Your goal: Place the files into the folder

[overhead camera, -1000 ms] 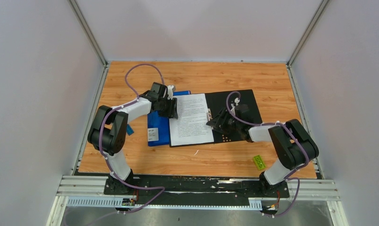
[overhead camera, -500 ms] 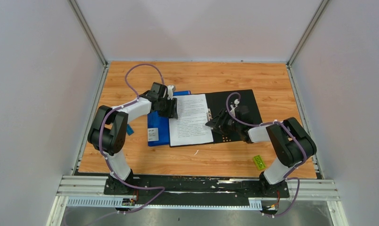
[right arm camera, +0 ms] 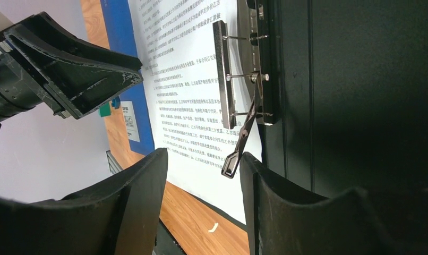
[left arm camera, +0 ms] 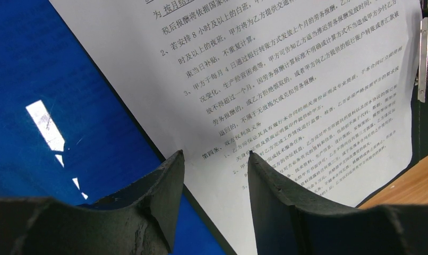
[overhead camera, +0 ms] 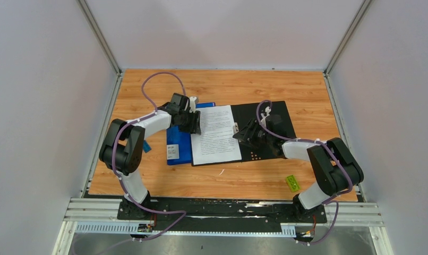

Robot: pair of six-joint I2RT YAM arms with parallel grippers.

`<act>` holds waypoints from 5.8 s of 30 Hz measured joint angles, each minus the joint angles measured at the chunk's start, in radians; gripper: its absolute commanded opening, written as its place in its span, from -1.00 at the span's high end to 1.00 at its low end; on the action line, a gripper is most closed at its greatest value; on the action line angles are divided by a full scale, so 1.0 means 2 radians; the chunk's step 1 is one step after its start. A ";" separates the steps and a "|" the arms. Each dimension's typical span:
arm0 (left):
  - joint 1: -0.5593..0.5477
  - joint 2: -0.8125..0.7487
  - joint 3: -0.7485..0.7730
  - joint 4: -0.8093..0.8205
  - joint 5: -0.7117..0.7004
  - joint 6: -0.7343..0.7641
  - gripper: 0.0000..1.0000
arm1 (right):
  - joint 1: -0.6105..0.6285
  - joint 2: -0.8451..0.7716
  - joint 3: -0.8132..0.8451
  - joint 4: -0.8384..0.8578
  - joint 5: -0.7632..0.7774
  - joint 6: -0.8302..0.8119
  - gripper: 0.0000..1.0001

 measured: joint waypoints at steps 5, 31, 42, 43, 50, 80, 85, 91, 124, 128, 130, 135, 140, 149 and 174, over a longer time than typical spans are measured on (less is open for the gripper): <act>-0.001 0.004 0.001 0.000 -0.002 0.002 -0.11 | 0.000 0.000 0.010 -0.007 0.000 -0.002 -0.05; -0.010 0.005 0.037 -0.016 -0.001 0.020 -0.25 | -0.003 0.027 0.194 -0.204 0.038 -0.212 0.17; -0.010 0.005 0.065 -0.026 0.000 0.015 -0.18 | -0.022 0.024 0.234 -0.280 0.062 -0.311 0.45; -0.010 0.005 0.066 -0.025 0.001 0.014 -0.17 | -0.023 0.028 0.239 -0.281 0.061 -0.315 0.48; -0.010 0.008 0.066 -0.014 0.015 0.012 -0.16 | -0.024 0.062 0.267 -0.289 0.060 -0.330 0.57; -0.010 0.044 0.062 0.004 0.017 0.012 -0.15 | -0.024 0.105 0.297 -0.303 0.043 -0.348 0.81; -0.010 0.045 0.062 0.005 0.017 0.012 -0.15 | -0.024 0.107 0.297 -0.303 0.039 -0.348 0.84; -0.010 0.048 0.062 0.005 0.017 0.013 -0.14 | -0.024 0.112 0.300 -0.303 0.038 -0.352 0.84; -0.010 0.055 0.062 0.008 0.017 0.013 -0.13 | -0.009 0.151 0.350 -0.335 0.045 -0.382 0.86; -0.010 0.055 0.062 0.008 0.017 0.013 -0.13 | -0.007 0.156 0.359 -0.344 0.052 -0.386 0.87; -0.010 0.055 0.062 0.008 0.017 0.013 -0.13 | -0.005 0.159 0.363 -0.348 0.055 -0.387 0.87; -0.010 0.055 0.062 0.008 0.017 0.013 -0.12 | -0.002 0.168 0.371 -0.352 0.062 -0.390 0.87; -0.010 0.055 0.062 0.008 0.017 0.013 -0.13 | 0.001 0.175 0.380 -0.359 0.068 -0.391 0.88; -0.010 0.055 0.062 0.008 0.017 0.013 -0.13 | 0.009 0.190 0.398 -0.371 0.086 -0.397 0.89; -0.010 0.055 0.062 0.008 0.016 0.013 -0.13 | 0.019 0.215 0.415 -0.377 0.115 -0.401 0.92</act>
